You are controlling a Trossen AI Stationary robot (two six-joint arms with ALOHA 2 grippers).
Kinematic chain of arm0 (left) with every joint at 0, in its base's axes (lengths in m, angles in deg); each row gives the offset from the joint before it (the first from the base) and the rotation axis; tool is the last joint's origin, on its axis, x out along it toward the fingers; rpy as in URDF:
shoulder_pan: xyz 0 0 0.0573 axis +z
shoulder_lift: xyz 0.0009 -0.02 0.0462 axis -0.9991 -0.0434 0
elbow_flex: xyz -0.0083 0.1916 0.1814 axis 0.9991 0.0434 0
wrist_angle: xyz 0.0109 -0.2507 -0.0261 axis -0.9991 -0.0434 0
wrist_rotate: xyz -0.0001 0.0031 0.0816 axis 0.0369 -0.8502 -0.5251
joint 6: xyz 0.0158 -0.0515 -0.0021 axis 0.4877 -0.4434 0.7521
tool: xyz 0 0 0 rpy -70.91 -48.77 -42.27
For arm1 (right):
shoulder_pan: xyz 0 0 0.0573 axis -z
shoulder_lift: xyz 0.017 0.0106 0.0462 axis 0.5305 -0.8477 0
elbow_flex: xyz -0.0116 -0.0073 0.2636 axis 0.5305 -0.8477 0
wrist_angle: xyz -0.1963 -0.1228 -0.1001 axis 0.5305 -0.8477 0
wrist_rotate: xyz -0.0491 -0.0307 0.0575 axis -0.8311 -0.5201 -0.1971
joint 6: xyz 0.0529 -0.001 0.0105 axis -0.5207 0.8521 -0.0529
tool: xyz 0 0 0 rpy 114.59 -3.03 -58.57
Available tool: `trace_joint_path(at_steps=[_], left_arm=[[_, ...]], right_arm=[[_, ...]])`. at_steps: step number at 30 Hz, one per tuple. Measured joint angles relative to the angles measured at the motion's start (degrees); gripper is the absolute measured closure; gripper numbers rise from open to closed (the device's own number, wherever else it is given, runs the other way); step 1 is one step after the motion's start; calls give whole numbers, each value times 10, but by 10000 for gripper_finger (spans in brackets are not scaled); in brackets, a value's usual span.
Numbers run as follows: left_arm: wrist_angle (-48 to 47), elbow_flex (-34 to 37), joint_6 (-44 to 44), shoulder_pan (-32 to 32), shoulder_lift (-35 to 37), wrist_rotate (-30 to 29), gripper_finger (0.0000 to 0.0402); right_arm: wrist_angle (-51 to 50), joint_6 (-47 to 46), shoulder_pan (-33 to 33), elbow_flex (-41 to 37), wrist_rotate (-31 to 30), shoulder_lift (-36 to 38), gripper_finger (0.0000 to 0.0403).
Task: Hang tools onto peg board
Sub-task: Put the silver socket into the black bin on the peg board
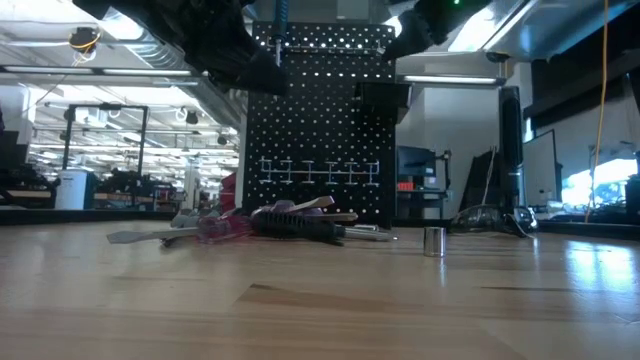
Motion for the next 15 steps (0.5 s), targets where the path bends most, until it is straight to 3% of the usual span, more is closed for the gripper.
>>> trace_joint_path(at_steps=[6,15], left_arm=[[-10,0,0,0,0,0,265],[-11,0,0,0,0,0,265]], right_arm=[[-2,-53,61,0,64,0,333],[-3,-81,89,0,75,0,333]])
